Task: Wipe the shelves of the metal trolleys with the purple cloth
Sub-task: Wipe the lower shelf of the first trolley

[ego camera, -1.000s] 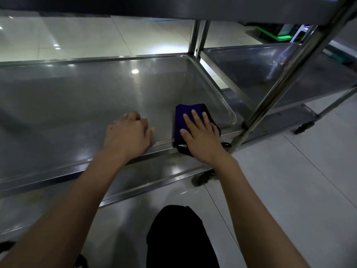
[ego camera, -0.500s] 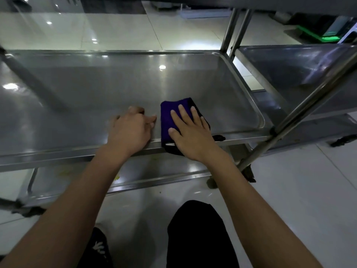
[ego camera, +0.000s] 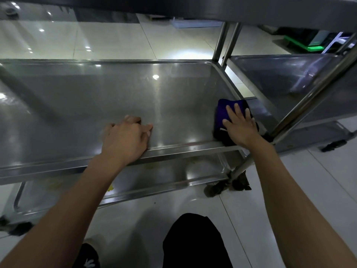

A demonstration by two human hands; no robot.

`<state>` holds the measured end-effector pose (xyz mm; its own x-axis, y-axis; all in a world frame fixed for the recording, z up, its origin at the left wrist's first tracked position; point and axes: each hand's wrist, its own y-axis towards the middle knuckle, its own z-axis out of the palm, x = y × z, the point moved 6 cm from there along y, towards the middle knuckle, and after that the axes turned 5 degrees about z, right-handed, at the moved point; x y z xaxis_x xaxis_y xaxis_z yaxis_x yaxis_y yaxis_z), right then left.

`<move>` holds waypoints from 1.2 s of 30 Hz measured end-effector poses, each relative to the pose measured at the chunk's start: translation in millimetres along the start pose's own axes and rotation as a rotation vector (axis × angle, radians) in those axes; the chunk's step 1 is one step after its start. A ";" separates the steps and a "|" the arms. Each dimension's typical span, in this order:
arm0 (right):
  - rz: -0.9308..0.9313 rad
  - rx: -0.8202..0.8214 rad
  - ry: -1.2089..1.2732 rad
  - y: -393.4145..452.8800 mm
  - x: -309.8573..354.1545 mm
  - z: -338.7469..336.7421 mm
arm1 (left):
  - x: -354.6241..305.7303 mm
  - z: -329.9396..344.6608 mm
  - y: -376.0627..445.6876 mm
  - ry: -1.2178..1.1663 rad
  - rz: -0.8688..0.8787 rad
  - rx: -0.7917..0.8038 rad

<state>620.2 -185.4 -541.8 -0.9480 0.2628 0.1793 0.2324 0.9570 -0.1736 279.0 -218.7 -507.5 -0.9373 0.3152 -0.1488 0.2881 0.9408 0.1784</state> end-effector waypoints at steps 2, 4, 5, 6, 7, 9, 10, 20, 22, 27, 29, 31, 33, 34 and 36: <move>0.007 -0.012 0.057 1.8 8.0 -0.9 | -0.3 -0.5 5.3 0.007 -0.012 0.032; -0.042 0.025 0.031 6.0 26.1 7.2 | -0.7 -0.4 7.5 0.003 -0.035 0.062; -0.054 0.050 0.033 5.8 38.1 11.2 | -0.7 0.2 7.1 0.006 -0.040 0.070; -0.079 0.054 0.035 4.2 52.6 14.3 | -0.8 0.4 6.3 0.008 -0.041 0.071; -0.107 0.045 0.033 1.1 68.1 17.1 | -1.0 0.5 5.9 0.004 -0.039 0.071; -0.173 0.048 0.032 -9.7 103.2 24.5 | -1.3 0.8 6.0 -0.014 -0.040 0.075; -0.211 0.049 0.031 -16.5 120.9 28.5 | -1.5 1.2 6.6 -0.019 -0.040 0.079; -0.353 0.079 0.082 -46.3 167.2 39.5 | 16.0 -5.5 -20.3 -0.054 -0.024 0.087; -0.360 0.073 0.099 -45.2 166.5 38.8 | 28.7 -14.1 -40.5 -0.029 -0.079 0.026; -0.377 0.065 0.096 -42.6 164.1 42.1 | 51.8 -24.8 -79.6 -0.052 -0.172 0.024; -0.380 0.054 0.082 -41.8 164.1 41.7 | 49.8 -24.2 -81.7 -0.052 -0.142 0.043; -0.365 0.058 0.071 -44.2 165.2 40.6 | 47.7 -25.6 -78.8 -0.062 -0.129 0.076; -0.369 0.073 0.049 -55.8 174.8 42.0 | 48.3 -26.8 -78.8 -0.068 -0.135 0.120; -0.395 0.075 0.043 -64.9 182.9 46.3 | 49.3 -25.5 -81.3 -0.075 -0.139 0.129; -0.461 0.077 0.061 -87.3 201.0 56.3 | 49.9 -23.5 -85.9 -0.085 -0.131 0.115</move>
<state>397.1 -223.0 -545.1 -0.9335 -0.1785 0.3110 -0.2288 0.9643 -0.1333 202.8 -286.8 -507.4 -0.9498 0.1938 -0.2456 0.1896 0.9810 0.0407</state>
